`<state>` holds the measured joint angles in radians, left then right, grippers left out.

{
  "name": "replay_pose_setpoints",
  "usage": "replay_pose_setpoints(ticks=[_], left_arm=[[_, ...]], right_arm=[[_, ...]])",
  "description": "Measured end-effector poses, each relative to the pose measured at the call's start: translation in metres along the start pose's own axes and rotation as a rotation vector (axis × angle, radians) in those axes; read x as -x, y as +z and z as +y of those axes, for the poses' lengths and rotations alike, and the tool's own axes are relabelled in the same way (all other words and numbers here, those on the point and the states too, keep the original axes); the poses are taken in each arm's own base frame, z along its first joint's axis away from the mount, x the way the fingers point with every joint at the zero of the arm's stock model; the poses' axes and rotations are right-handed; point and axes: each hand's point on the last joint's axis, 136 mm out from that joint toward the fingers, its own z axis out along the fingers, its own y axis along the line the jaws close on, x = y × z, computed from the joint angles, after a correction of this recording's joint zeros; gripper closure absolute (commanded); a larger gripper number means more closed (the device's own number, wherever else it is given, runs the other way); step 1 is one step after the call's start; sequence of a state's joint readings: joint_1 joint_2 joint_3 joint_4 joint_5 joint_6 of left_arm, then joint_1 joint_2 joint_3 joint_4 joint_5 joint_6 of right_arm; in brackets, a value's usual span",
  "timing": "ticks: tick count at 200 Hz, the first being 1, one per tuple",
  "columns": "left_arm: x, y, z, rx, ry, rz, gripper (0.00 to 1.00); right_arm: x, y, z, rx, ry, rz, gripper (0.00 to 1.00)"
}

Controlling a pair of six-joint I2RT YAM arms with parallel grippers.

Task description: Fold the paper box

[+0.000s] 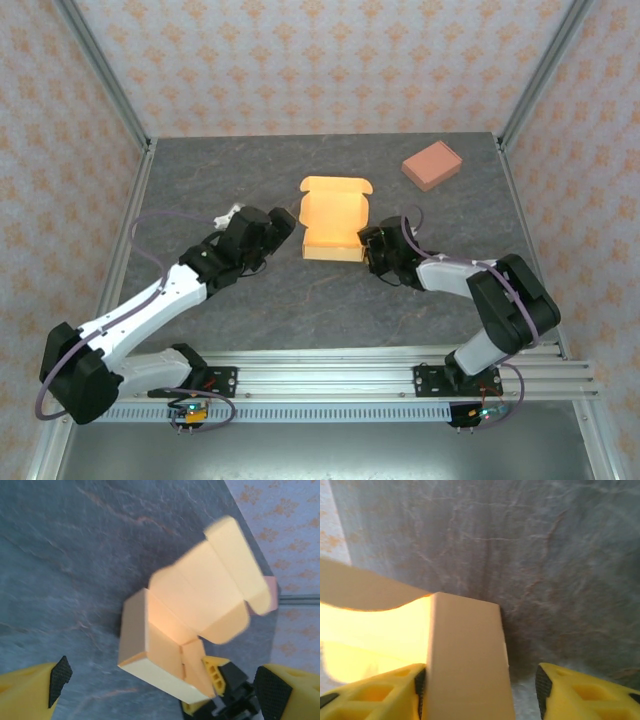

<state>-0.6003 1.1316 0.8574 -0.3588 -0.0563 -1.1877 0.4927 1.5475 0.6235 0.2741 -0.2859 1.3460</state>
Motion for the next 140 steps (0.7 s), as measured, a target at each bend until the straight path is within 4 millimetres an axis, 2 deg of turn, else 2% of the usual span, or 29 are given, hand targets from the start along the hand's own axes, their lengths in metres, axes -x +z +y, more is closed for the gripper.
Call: replay_pose_setpoints(ticks=[23, 69, 113, 129, 140], left_arm=[[0.002, 0.0, 0.011, 0.031, 0.158, -0.021, 0.0], [-0.003, 0.007, 0.024, 0.06, 0.418, -0.01, 0.0], [-0.01, 0.011, 0.007, -0.034, 0.605, 0.01, 0.03], [-0.014, 0.014, 0.001, -0.063, 0.676, 0.023, 0.06], [-0.019, 0.021, 0.001, -0.064, 0.72, 0.043, 0.09]], right_arm=[[0.003, -0.01, -0.008, -0.027, -0.053, -0.005, 0.31], [0.017, -0.043, -0.007, 0.001, -0.204, -0.021, 0.29], [0.011, -0.087, 0.037, 0.155, -0.561, -0.055, 0.3], [0.009, -0.091, 0.05, 0.183, -0.684, -0.064, 0.34], [0.007, -0.086, 0.053, 0.18, -0.773, -0.053, 0.39]])
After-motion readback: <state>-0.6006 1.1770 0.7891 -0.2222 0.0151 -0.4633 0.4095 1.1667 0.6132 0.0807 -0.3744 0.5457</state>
